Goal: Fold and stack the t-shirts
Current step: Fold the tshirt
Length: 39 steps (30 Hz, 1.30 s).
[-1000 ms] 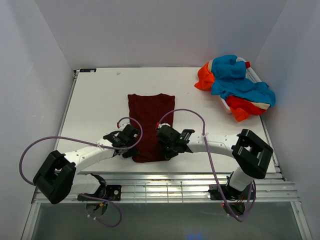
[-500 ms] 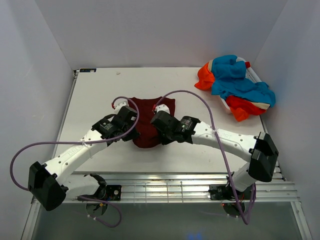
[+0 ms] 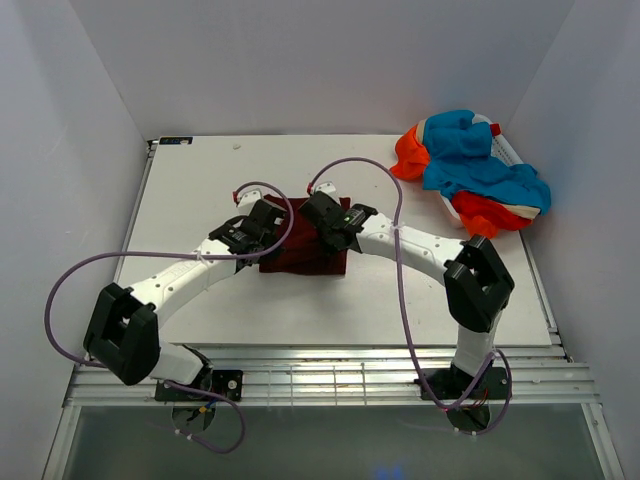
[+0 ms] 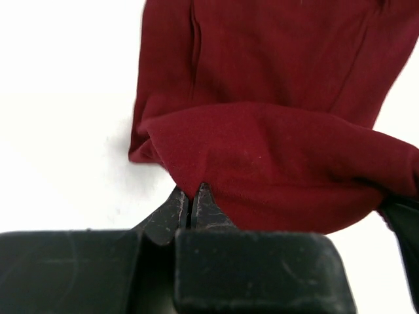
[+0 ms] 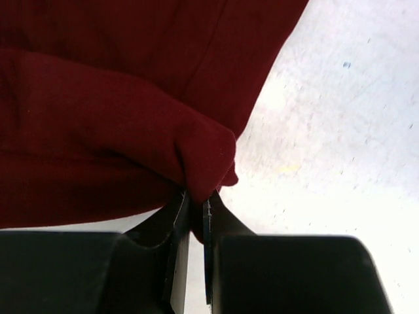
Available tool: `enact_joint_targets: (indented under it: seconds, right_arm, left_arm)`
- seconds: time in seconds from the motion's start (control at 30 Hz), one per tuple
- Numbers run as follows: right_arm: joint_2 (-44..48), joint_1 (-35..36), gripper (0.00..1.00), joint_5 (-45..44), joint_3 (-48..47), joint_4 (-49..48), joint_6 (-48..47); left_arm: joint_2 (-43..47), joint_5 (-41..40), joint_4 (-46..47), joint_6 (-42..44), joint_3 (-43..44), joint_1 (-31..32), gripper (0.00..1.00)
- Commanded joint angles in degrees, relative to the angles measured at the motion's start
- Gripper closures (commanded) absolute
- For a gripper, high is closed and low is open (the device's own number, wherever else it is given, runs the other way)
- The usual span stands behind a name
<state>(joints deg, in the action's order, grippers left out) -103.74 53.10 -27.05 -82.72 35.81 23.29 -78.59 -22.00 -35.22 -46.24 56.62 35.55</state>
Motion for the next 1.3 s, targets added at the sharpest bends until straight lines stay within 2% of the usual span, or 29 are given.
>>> enact_joint_targets:
  seconds: [0.0,0.4,0.97,1.03,1.07,1.13,1.17,1.23,1.27]
  right_arm:
    - [-2.2,-2.0,0.92,-2.7,-4.5,-3.6,-4.8]
    - [-12.7,-6.8,0.92,-2.7,-18.6,-4.0,-12.5]
    - [-23.4,-10.6,0.92,-2.7,-26.9,-5.0,-15.1]
    - [-24.7,-11.4,0.82,-3.8,-28.5,-5.1,-14.2]
    - [-26.0,-11.8,0.67,-5.8,-31.2,-5.1,-14.0]
    - [-26.9,-12.9,0.42,-7.8,-34.7,-5.5,-14.3]
    - [-27.4,-13.8,0.31,-9.4,-39.0,-5.6,-15.0]
    - [-27.0,-14.3,0.25,-11.0,-42.3,-6.5,-16.6]
    - [-25.2,-14.5,0.19,-11.9,-42.8,-7.7,-18.9]
  left_arm:
    - [-2.4,-2.5,5.2,3.8,1.5,-2.3,1.00]
    - [-9.8,0.0,10.3,6.0,5.2,-7.8,1.00]
    - [-26.3,5.9,14.3,9.0,16.9,-13.5,1.00]
    - [-28.8,6.0,14.3,9.3,18.9,-13.9,1.00]
    - [-29.5,5.1,14.5,9.7,21.8,-14.0,1.00]
    - [-31.8,3.1,13.6,10.8,26.5,-14.4,0.88]
    - [-32.4,0.9,11.9,11.1,32.6,-14.5,0.74]
    - [-33.2,-1.8,10.1,12.1,38.9,-14.8,0.62]
    - [-33.6,-4.3,9.3,12.5,41.8,-14.9,0.57]
